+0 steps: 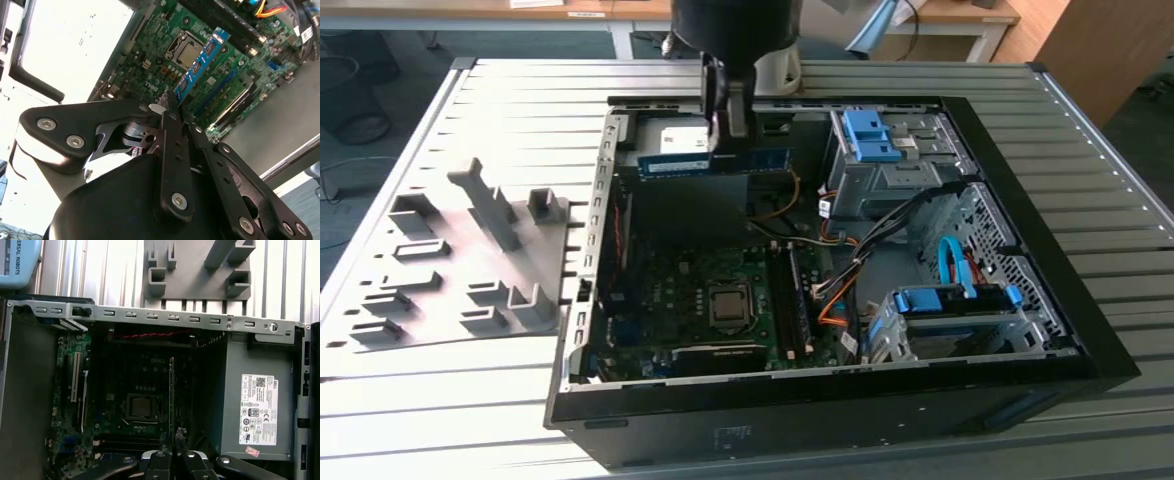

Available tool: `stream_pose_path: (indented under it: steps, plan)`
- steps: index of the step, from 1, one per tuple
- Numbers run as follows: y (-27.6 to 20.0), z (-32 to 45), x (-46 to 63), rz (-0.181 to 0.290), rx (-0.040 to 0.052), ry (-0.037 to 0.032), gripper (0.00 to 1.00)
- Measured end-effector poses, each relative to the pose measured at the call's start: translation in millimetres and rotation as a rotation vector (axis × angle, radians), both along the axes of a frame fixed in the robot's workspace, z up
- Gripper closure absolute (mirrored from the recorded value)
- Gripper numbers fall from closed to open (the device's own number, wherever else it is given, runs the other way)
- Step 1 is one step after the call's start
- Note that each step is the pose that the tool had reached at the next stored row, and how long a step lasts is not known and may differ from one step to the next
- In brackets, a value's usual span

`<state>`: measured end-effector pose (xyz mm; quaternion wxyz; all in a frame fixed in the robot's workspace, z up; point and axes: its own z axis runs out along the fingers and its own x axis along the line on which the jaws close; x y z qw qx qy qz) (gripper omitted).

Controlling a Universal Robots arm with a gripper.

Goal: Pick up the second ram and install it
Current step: 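Pick up the second ram and move it above second insertion slot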

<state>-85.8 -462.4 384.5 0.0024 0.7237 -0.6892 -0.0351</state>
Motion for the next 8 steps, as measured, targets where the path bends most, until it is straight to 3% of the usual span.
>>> stream_pose_path:
  steps: [8]
  plan:
    - [-6.0, -3.9, 16.6, 0.000, 0.0000, 0.0028, 0.86]
